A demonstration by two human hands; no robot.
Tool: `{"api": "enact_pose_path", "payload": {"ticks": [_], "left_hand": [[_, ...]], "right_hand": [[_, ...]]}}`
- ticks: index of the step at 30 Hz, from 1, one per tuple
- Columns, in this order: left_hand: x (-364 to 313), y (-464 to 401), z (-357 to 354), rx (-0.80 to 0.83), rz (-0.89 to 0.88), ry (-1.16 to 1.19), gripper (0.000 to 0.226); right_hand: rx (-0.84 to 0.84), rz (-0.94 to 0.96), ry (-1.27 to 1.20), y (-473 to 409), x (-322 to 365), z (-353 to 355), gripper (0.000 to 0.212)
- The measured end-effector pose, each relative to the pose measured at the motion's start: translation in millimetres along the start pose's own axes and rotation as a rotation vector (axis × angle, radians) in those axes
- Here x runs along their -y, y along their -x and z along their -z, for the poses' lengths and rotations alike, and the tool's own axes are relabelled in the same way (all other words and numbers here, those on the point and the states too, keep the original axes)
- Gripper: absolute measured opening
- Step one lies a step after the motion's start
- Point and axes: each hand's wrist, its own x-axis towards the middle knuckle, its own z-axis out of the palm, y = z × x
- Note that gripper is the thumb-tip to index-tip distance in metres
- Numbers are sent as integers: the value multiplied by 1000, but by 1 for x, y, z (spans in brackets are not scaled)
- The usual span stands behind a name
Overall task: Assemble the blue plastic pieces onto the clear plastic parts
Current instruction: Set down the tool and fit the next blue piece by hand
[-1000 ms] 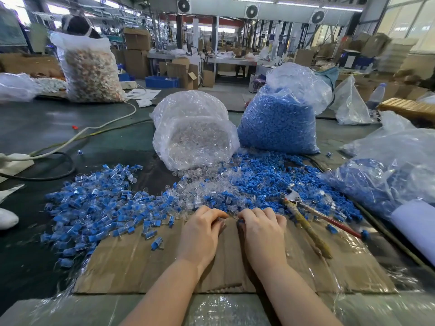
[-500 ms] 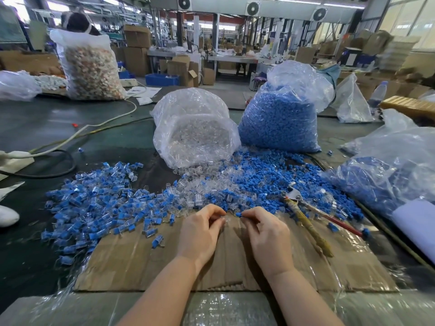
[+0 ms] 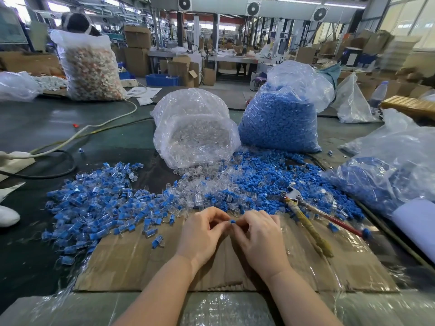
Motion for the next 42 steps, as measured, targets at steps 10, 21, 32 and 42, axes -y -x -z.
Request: {"api": "enact_pose_path", "payload": {"ticks": [10,21,32,42], "left_hand": [[0,-1,2,7,-11,9,20],[0,-1,1,22,-1,-28,18],[0,-2,1,14,13,13,16],[-2,0,1,28,25,22,21]], "right_hand": [[27,41,-102,0,-3,2,19],[15,133,-100,-1,-3,1,15],[-97,-59,6,-7,-13,14,24],[424,-811,627,-23,-77,62,76]]}}
